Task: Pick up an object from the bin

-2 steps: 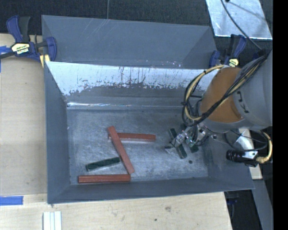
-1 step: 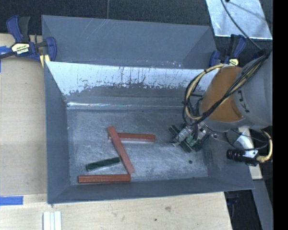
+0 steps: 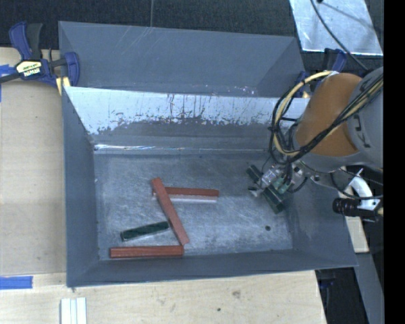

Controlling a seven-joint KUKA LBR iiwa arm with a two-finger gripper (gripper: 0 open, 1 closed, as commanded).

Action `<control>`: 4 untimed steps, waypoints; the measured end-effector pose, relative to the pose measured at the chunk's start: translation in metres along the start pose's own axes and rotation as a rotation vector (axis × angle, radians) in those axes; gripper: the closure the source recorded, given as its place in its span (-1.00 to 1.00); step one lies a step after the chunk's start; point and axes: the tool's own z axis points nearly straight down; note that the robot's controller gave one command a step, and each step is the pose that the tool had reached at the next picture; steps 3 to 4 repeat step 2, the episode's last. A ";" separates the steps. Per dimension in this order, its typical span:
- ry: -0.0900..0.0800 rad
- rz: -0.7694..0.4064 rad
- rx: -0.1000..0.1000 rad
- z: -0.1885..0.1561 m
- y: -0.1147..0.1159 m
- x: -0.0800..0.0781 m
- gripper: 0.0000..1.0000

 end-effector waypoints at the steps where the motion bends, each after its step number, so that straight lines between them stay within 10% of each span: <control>1: 0.001 -0.003 0.001 -0.033 0.000 -0.002 1.00; 4: 0.001 -0.005 0.001 -0.062 0.001 -0.004 1.00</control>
Offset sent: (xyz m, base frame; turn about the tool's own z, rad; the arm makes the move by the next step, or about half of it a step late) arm -0.0001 -0.0001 0.0304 0.0000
